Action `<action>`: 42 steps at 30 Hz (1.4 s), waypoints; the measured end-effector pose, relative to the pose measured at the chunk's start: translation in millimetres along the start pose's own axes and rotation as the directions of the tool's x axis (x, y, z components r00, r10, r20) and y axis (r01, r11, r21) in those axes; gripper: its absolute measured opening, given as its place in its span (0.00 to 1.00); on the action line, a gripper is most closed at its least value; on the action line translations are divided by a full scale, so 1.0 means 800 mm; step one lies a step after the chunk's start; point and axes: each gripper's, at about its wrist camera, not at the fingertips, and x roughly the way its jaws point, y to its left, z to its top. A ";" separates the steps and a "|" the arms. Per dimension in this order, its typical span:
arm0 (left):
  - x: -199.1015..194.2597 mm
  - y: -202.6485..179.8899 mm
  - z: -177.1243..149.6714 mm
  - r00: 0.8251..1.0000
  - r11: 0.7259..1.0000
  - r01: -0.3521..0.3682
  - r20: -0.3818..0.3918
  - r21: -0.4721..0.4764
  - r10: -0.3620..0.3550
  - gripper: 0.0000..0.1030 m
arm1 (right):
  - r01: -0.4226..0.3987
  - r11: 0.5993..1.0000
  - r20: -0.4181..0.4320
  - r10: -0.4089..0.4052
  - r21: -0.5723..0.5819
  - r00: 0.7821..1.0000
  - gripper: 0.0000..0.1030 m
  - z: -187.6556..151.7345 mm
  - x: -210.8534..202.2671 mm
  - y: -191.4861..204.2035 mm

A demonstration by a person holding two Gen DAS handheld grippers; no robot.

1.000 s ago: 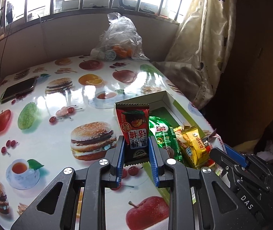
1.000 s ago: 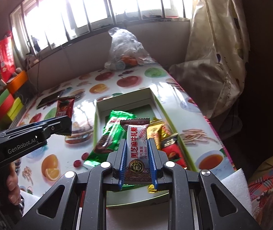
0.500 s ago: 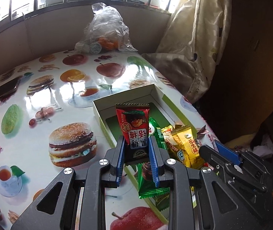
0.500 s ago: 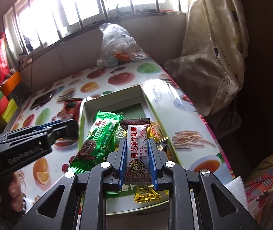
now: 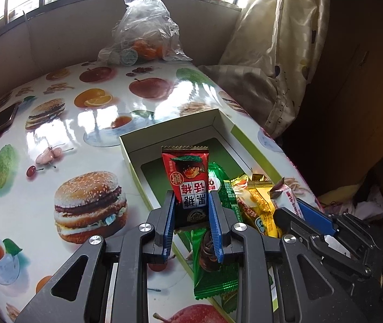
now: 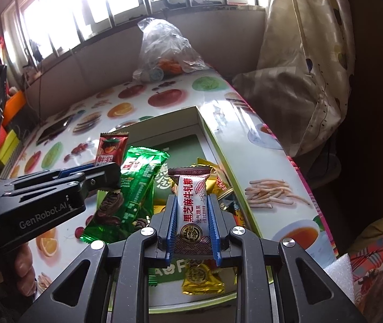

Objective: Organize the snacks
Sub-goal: 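Lower both candies into the box and open both grippers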

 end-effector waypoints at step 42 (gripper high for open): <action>0.010 -0.013 0.013 1.000 1.000 0.000 0.014 0.020 0.000 0.38 | 0.042 0.998 0.052 -0.040 -0.041 0.998 0.35 0.006 0.009 -0.005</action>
